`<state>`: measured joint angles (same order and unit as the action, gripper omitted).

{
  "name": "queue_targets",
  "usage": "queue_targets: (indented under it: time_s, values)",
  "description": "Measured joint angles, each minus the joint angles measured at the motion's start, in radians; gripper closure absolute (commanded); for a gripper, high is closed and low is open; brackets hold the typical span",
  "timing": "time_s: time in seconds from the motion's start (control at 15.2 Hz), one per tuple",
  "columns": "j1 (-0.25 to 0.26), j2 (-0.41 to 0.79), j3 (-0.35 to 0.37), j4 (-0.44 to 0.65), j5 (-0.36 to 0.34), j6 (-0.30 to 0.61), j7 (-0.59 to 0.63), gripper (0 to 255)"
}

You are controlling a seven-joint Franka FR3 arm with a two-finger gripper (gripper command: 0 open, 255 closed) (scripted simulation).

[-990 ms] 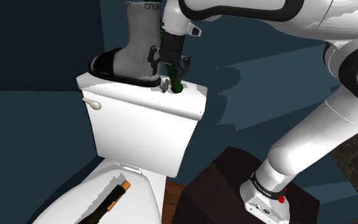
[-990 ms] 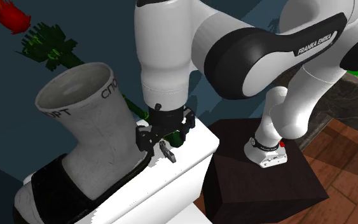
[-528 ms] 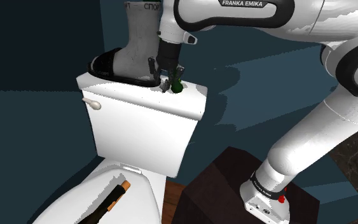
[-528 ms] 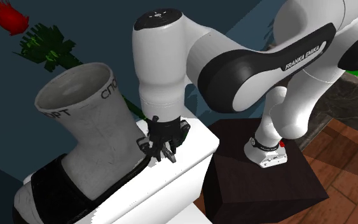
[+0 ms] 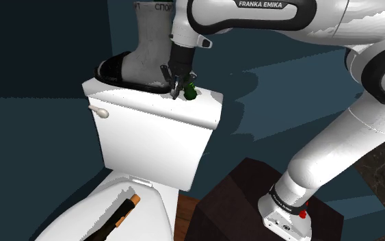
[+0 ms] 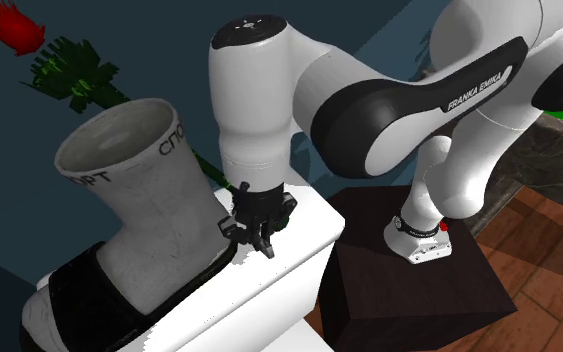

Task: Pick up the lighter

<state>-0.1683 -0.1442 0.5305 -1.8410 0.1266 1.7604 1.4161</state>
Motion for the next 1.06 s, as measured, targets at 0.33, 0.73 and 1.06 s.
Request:
queue_targets:
  time_s: [0.33,0.73,1.06]
  values:
    - [-0.004,-0.001,-0.006,0.04,0.001,-0.057,0.0,255]
    - [-0.005,0.011,-0.005,0.13,-0.006,-0.136,0.011,255]
    - [-0.006,0.035,-0.003,0.216,-0.018,-0.201,0.021,255]
